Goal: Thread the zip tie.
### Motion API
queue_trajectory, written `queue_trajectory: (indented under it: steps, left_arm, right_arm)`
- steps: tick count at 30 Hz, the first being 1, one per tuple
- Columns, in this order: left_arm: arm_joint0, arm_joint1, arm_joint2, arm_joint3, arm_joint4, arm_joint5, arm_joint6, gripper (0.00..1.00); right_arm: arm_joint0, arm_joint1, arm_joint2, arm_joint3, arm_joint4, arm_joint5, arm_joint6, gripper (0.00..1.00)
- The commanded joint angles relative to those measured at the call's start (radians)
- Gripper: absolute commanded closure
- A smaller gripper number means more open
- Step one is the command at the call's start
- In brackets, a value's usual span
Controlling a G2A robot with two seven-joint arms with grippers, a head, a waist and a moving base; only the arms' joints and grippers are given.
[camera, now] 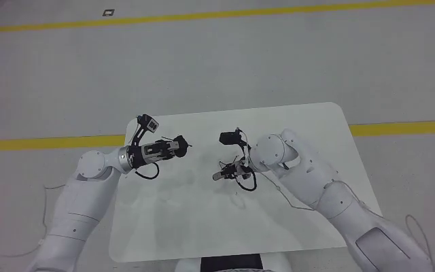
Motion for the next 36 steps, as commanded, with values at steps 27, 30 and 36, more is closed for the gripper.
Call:
queue_trajectory:
  steps: [27,30,36]
  left_arm:
    - [0.000,0.000,0.000,0.000,0.000,0.000,0.000,1.00]
    - [0.000,0.000,0.000,0.000,0.000,0.000,0.000,1.00]
    - [0.000,0.000,0.000,0.000,0.000,0.000,0.000,1.00]
  right_arm:
    - [0.178,-0.086,-0.161,0.268,0.048,-0.069,-0.073,0.00]
    - [0.175,-0.085,-0.154,0.274,0.044,-0.083,-0.085,0.00]
    - [0.182,-0.088,-0.152,0.296,0.026,-0.083,-0.097,0.61]
